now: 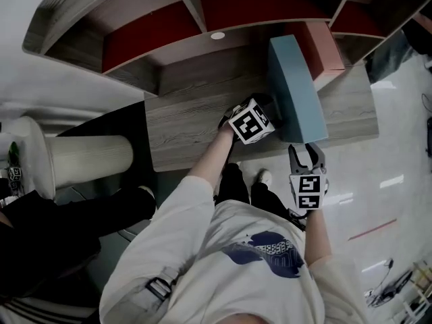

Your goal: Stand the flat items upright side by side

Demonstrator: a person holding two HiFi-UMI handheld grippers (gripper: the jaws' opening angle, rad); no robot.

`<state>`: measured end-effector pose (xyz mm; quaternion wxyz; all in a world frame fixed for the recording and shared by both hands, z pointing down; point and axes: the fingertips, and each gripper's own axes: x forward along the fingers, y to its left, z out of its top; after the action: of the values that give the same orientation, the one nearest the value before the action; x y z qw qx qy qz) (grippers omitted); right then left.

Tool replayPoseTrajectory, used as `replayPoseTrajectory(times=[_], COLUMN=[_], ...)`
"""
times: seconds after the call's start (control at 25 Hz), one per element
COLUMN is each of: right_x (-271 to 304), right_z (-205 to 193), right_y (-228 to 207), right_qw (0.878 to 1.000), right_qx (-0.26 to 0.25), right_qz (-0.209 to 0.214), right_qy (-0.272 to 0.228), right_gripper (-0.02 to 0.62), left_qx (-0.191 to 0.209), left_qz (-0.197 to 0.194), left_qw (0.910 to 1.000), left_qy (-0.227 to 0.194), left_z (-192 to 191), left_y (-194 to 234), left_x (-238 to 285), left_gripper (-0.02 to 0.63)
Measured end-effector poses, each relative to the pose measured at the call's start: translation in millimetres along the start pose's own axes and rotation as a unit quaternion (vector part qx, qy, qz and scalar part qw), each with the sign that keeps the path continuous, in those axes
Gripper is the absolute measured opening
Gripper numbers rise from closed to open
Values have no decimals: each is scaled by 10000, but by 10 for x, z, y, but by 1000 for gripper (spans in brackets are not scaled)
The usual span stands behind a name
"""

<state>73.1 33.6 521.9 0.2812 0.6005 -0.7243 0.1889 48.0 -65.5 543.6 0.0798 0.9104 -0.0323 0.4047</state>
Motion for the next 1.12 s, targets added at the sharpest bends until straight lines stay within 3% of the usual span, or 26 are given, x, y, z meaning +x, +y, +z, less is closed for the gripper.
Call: replayPoseTrajectory(times=[0.52, 1.12], right_x=[167, 385], right_z=[300, 548], right_y=[-71, -211], right_qw=[9974, 9955], right_qx=[593, 698], right_qz=[-412, -628], right_qy=[-71, -161], right_gripper=[153, 135], left_qx=[217, 189], left_qz=[-274, -204], left_qw=[9994, 9996], left_qy=[54, -52], left_z=[135, 288], left_y=[273, 620], left_x=[21, 87], left_gripper=[287, 287])
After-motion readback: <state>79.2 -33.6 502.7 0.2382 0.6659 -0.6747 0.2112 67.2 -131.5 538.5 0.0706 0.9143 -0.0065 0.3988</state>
